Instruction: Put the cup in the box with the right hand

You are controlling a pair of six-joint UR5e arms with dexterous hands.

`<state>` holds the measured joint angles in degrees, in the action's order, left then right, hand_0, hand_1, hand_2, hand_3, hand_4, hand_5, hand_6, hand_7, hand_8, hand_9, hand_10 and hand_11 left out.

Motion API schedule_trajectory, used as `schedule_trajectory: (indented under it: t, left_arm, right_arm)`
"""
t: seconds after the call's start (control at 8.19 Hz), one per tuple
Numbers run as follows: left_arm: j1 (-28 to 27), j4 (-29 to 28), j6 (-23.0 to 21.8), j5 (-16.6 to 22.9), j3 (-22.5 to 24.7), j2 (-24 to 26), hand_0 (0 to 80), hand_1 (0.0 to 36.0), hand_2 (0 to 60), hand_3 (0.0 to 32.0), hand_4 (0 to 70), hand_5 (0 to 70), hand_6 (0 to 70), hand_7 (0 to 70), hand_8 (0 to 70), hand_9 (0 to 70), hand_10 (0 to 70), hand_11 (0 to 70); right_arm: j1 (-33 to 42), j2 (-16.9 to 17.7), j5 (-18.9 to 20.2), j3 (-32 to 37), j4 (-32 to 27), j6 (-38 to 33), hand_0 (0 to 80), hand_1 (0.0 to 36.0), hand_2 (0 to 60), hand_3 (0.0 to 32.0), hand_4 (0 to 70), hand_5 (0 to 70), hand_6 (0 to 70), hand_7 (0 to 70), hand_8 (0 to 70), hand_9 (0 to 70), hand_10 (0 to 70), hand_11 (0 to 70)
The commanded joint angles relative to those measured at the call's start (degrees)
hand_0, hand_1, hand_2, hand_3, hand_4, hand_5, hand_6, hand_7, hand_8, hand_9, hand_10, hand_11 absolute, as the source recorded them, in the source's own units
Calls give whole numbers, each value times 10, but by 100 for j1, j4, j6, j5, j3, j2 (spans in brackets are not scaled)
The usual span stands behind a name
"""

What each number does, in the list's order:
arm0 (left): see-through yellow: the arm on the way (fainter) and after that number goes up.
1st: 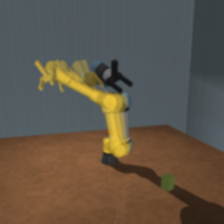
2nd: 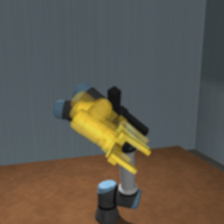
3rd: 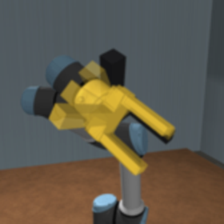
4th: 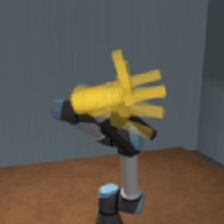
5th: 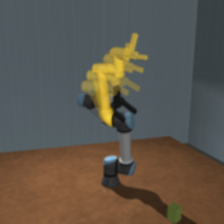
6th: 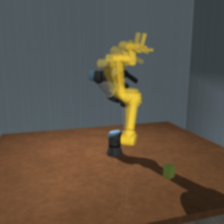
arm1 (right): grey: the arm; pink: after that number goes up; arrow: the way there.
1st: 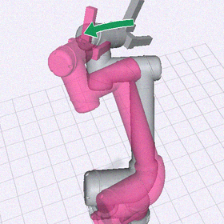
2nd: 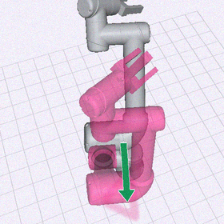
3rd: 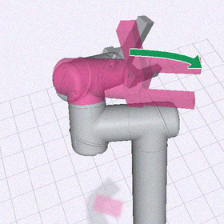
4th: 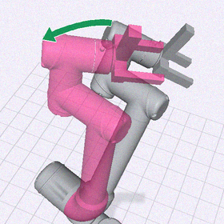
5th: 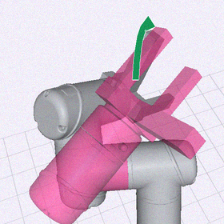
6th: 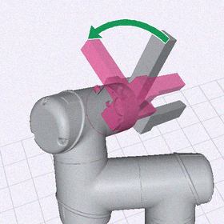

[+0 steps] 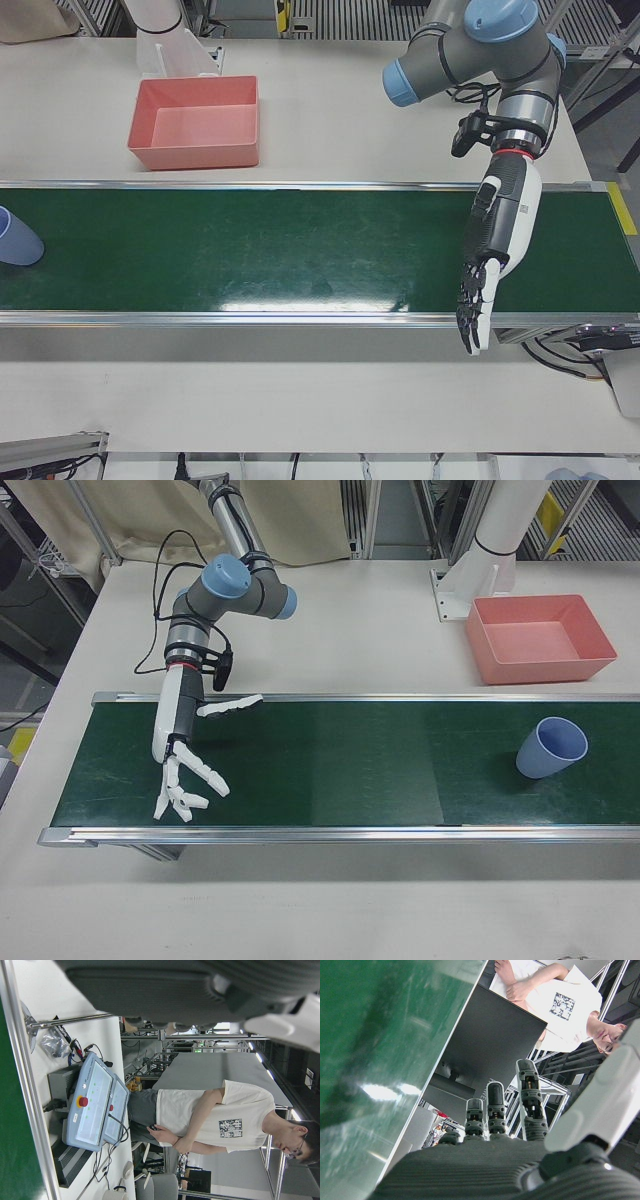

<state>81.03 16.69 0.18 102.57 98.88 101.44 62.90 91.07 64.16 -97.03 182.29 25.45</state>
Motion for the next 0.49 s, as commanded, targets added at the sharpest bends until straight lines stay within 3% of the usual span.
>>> schedule_trajectory:
  t: [0.0,0.37]
  left_arm:
    - [0,1,0,0,0,8,0,0,0,0,0,0,0,0,0,0,0,0]
    - [0,-8,0,0,0,8,0,0,0,0,0,0,0,0,0,0,0,0]
  right_arm:
    - [-15,8,0,8,0,4,427,0,0,0,234,23,87,416,92,184,9,16]
    - [-33,8,0,8,0,13,426,0,0,0,256,22,88,422,93,186,12,21]
